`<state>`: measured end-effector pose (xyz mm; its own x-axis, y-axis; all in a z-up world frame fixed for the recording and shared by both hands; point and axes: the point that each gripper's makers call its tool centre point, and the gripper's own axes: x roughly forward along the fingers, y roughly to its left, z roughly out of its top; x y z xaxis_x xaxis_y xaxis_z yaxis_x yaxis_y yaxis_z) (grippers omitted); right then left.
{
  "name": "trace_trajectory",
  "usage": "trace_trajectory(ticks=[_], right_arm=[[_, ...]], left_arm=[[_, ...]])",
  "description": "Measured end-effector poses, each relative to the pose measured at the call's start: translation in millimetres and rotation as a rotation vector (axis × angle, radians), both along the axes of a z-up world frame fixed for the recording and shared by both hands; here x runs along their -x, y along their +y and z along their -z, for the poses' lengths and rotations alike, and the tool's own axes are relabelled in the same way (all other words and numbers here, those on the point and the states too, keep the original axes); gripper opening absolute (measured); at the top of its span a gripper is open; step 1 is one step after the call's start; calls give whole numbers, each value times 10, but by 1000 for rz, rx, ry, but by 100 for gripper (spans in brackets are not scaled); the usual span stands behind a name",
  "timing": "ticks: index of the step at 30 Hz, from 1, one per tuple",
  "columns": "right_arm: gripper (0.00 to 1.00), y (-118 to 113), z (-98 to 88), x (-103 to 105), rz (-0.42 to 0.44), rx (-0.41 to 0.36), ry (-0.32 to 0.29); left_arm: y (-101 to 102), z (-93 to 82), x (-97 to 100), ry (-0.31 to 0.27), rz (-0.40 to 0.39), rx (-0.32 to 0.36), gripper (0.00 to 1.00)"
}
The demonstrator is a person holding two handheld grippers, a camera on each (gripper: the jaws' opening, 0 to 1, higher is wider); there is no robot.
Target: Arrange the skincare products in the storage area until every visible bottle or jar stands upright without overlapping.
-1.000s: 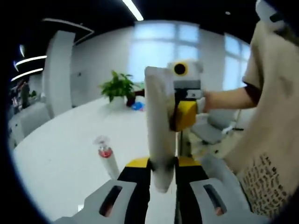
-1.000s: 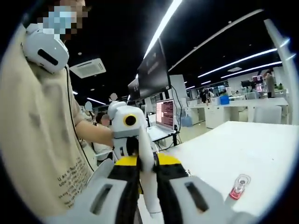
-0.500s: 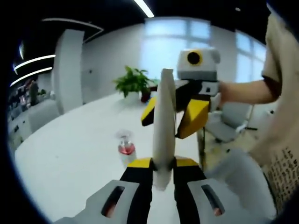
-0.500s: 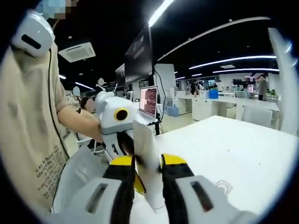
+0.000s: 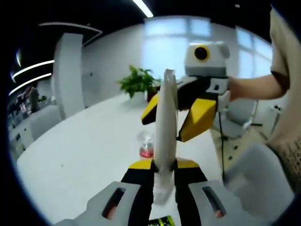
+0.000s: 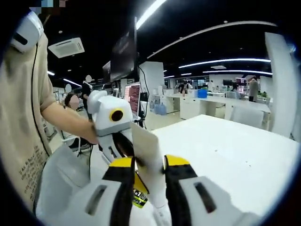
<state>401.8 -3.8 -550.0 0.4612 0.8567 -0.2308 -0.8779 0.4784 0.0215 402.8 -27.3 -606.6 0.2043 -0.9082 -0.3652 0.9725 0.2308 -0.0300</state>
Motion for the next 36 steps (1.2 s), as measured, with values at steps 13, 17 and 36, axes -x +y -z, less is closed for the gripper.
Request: trace_trajectory(ticks=[13, 17, 36], right_arm=[[35, -79, 224, -281, 76, 50, 9], [40, -106, 364, -319, 75, 102, 7], [58, -461, 376, -417, 177, 111, -23]], left_arm=[[-86, 368, -339, 19, 10, -30, 11], [-114, 479, -384, 27, 20, -32, 11], [-186, 868, -428, 31, 42, -40, 11]])
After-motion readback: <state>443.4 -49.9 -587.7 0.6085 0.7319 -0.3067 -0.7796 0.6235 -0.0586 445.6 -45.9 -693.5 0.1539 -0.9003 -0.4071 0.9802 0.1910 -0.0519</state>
